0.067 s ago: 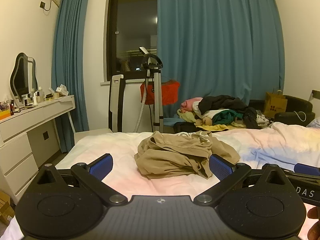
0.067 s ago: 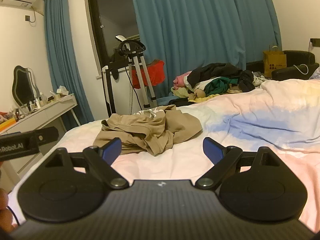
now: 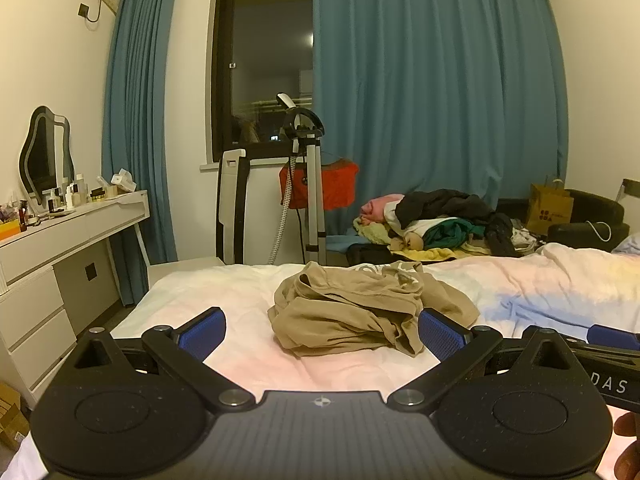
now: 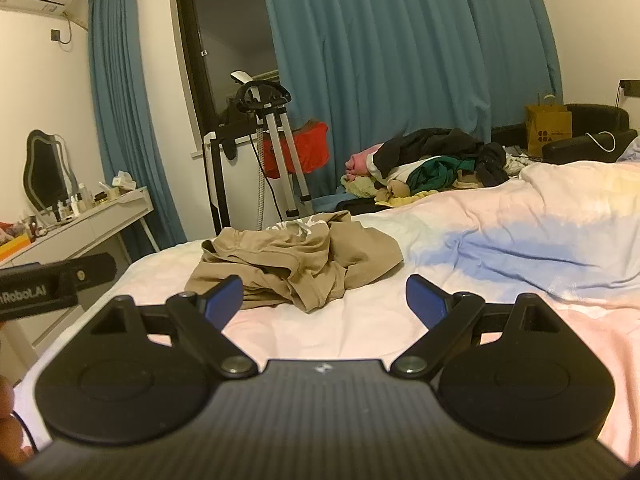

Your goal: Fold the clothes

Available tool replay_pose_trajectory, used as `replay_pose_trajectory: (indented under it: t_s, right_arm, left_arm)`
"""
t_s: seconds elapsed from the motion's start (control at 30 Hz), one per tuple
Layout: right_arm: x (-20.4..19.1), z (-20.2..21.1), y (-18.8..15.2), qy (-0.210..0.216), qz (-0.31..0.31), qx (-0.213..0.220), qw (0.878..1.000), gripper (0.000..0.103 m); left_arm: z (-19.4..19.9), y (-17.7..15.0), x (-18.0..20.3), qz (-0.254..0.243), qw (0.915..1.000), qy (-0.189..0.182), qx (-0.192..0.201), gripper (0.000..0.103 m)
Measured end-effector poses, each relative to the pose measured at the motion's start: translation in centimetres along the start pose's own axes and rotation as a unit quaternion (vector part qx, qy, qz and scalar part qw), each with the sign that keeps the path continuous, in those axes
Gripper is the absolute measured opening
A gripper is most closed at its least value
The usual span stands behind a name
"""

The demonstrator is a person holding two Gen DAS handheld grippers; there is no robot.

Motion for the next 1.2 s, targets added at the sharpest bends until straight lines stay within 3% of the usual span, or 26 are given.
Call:
replay_pose_trajectory:
  t_s: [0.67, 1.0, 1.13, 1.2]
  right_arm:
    - [-0.2, 0.6, -0.2, 0.000, 0.028, 0.015, 0.999, 0.090]
    - [0.0, 1.2, -0.4, 0.001, 0.007, 0.015, 1.000, 0.090]
    - [0.1, 1.6, 0.0, -0.003, -0.009, 0.016, 1.000, 0.090]
    - [0.2, 1.4, -0.1, -0.006, -0.016, 0.012, 1.000, 0.090]
  left_arm:
    - [0.2, -2.5, -1.6, 0.005, 1.0000, 0.006, 0.000, 0.103]
    - [1.2, -2.7, -1.9, 0.018, 0.9998, -0.005, -0.009, 0.103]
    - [1.1, -2.6, -1.0, -0.005, 0.9999, 0.010, 0.002, 0.103]
    - [0.2, -2.7, -0.7, -0.014, 0.9994, 0.030, -0.011, 0.103]
Point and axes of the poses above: each gripper's, at about its wrist camera, not at the fingertips, and z roughly against the way its jaws point, x to its right, y to its top, the point moved 2 cm from there along -z, roughly the way its jaws point, and after that the axes turned 5 degrees about y, right-handed, at the moved point
